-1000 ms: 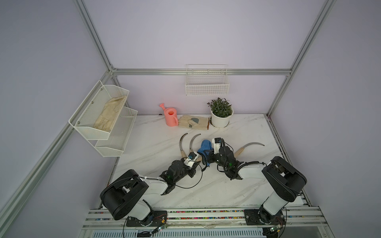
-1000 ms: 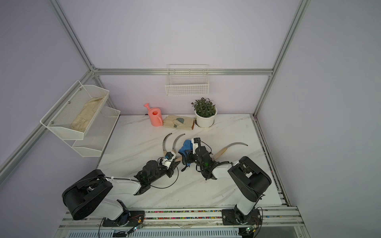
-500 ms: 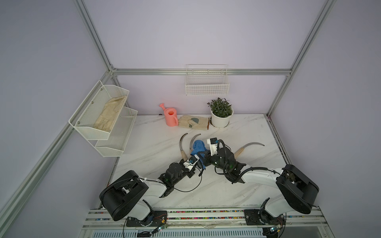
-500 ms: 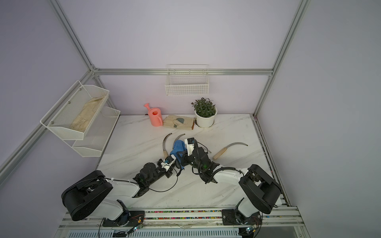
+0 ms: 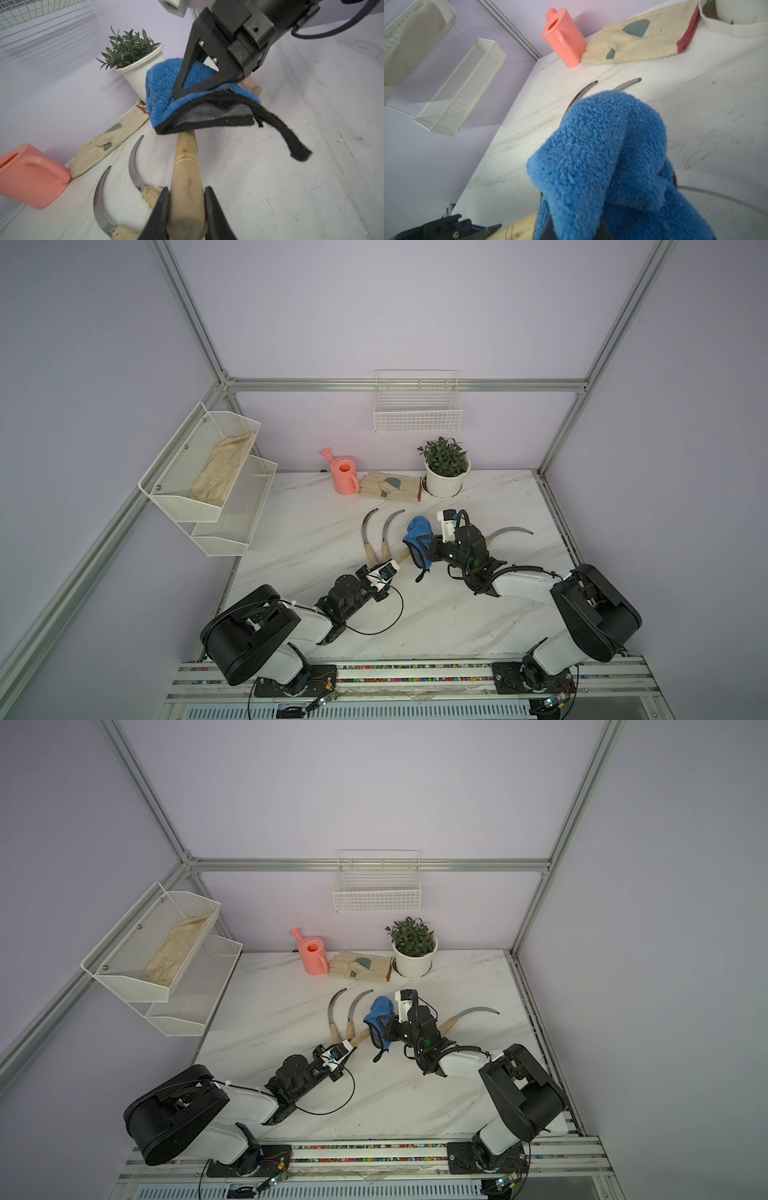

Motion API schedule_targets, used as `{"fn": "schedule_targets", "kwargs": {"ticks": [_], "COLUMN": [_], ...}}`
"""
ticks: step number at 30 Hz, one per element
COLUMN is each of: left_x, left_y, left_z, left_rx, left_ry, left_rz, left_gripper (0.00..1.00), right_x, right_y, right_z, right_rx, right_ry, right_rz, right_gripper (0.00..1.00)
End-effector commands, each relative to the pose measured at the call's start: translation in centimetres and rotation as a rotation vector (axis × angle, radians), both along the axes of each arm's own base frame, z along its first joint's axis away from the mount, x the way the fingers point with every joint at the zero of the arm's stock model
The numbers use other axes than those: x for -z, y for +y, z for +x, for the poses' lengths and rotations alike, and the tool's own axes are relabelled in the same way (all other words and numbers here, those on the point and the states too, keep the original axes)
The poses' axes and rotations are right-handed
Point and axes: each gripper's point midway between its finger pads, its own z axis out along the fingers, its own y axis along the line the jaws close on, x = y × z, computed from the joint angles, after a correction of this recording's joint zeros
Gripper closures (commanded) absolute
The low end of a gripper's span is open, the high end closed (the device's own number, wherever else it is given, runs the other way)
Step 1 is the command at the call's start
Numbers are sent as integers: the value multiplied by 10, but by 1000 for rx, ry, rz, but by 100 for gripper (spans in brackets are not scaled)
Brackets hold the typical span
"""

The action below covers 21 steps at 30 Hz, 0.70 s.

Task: Wipe small sickles with rags
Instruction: Wipe the small sickle.

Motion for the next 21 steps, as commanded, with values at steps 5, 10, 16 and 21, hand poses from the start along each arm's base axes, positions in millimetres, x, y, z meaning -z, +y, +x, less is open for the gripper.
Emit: {"fn": "schedule_targets", "kwargs": {"ticks": [5, 10, 16, 21], "left_x": [-24, -25, -22, -34], "left_y": [5, 8, 11, 13], "left_z": [-3, -4, -5, -8], "left_rx": [-11, -21, -28, -29], "left_ry": [-95, -104, -101, -125], "left_rz": [-42, -49, -46, -72], "left_gripper": [100, 100, 100, 100], "right_x": [-8, 30, 74, 100], "right_y": [45, 8, -53, -98], "right_z": [-11, 15, 39, 50], "right_rx": [-110, 18, 178, 305], "right_ry": [-25, 52, 143, 204], "right_rz": [10, -32, -69, -92], "right_gripper": [100, 100, 100, 100]}}
